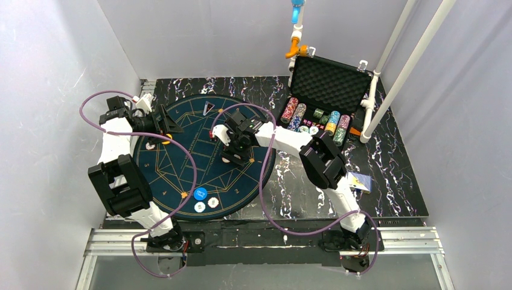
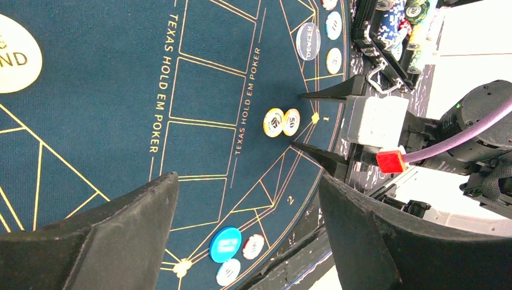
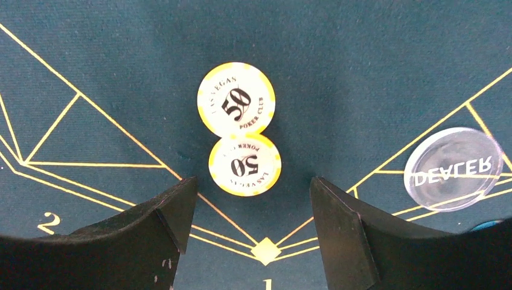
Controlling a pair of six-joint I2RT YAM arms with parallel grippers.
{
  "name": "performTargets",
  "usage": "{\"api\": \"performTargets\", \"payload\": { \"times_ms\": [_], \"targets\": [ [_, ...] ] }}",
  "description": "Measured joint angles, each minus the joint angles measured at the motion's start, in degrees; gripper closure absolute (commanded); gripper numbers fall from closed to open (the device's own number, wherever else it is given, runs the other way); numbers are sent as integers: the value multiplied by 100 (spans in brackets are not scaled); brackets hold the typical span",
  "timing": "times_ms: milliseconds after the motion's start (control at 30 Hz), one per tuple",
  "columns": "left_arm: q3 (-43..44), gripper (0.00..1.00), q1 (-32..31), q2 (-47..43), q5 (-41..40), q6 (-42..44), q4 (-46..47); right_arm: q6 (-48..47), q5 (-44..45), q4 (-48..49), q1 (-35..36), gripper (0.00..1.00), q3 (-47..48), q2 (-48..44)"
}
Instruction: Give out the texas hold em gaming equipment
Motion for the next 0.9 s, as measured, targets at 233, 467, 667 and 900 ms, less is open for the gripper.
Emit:
{"api": "performTargets", "payload": {
  "times_ms": [233, 467, 667, 900],
  "targets": [
    [0, 15, 0, 11, 2, 2, -7, -33, 33, 46, 24, 31, 59, 35],
    [0, 15, 0, 22, 2, 2, -9, -39, 50, 48, 42, 56, 142, 107],
    [37, 15, 9, 66, 105, -9, -31, -44, 4, 46, 42, 65, 142, 103],
    [140, 15, 319, 411, 721, -173, -37, 35, -356, 37, 98, 66, 81, -61]
  ]
}}
